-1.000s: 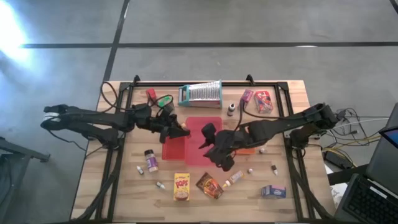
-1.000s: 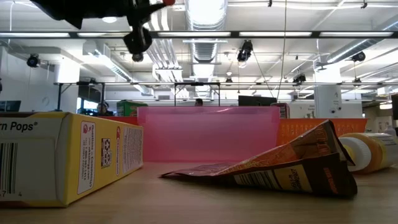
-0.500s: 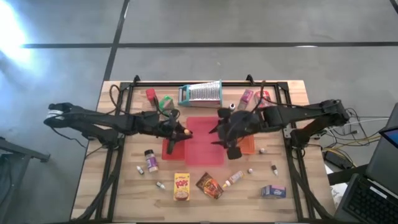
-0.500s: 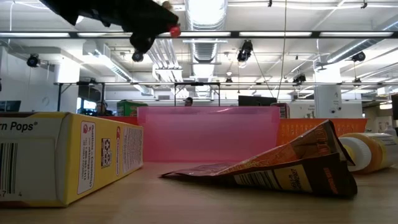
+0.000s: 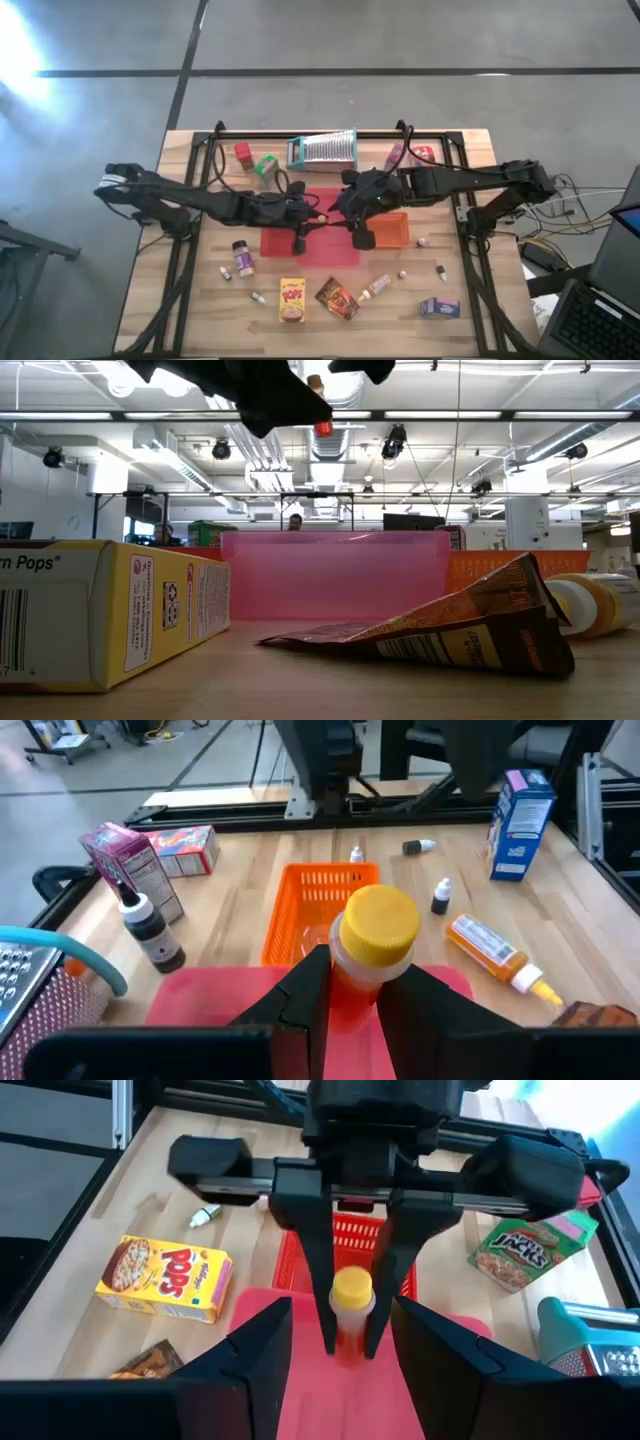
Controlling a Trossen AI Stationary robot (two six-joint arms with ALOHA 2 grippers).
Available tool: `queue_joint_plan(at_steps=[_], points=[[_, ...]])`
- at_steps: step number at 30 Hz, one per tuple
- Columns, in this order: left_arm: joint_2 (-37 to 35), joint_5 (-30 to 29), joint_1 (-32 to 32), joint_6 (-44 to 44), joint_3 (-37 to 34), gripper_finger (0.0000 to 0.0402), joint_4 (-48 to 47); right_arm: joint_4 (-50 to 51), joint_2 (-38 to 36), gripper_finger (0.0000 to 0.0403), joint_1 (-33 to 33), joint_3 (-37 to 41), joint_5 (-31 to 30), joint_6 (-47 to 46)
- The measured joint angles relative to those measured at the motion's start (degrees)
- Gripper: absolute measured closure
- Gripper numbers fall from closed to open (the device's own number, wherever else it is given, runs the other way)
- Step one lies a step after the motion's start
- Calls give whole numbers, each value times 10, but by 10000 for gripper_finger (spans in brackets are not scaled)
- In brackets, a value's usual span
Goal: Pick & Place Kitchen Items
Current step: Put the small orange food coloring bottle into the orange bin
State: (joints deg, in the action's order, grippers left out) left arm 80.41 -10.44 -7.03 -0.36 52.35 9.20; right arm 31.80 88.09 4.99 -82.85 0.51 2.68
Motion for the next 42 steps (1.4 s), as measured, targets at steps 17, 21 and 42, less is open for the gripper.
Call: queue_joint_plan(at_steps=[17,21,42], points=[[51,-54,0,-2,53,321,2,10,2,242,1,4,0,-4],[53,-98,1,6,60,321,2,10,2,254,1,4,-1,-5],[50,-48,1,-12,60,321,-1,10,2,261,0,-2,-7,25]])
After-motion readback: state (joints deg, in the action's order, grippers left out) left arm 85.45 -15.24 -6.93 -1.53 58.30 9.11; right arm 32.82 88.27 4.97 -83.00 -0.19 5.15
